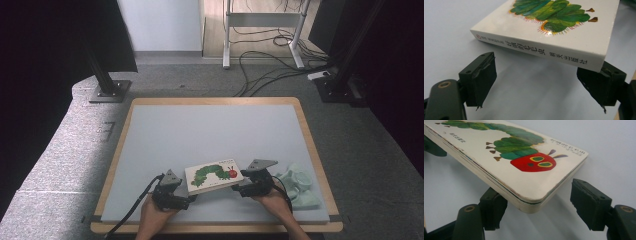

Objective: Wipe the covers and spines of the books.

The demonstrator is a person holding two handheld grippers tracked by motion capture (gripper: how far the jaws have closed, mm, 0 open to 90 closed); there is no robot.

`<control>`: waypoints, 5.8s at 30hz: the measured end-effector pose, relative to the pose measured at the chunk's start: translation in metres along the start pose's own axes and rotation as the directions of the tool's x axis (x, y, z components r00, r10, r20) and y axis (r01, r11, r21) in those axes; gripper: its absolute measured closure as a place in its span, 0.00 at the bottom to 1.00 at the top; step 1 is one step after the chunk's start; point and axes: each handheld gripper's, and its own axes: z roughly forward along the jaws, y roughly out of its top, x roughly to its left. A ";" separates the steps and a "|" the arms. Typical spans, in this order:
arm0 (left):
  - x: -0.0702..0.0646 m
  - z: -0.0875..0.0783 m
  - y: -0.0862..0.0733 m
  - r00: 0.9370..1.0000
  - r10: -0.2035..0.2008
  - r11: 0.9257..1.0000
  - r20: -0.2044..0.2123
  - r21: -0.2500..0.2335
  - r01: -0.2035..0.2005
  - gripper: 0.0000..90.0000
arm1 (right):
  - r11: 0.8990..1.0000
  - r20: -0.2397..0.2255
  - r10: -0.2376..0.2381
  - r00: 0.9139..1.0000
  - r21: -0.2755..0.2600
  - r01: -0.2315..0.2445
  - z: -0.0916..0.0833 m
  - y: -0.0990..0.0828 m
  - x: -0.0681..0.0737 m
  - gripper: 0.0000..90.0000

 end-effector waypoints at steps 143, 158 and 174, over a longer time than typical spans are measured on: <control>0.045 -0.056 0.016 0.993 0.092 0.994 -0.072 -0.050 -0.096 0.00 | 0.995 0.224 -0.097 0.970 0.053 0.088 -0.061 0.016 -0.021 0.00; 0.065 -0.048 -0.024 0.992 0.048 0.999 -0.119 -0.014 -0.050 0.00 | 0.999 0.312 -0.006 0.950 0.035 -0.005 -0.090 -0.028 -0.044 0.00; 0.062 -0.023 -0.031 0.990 0.083 0.994 -0.112 0.079 -0.075 0.00 | 0.996 0.311 0.031 0.950 0.067 -0.054 -0.066 -0.064 -0.056 0.00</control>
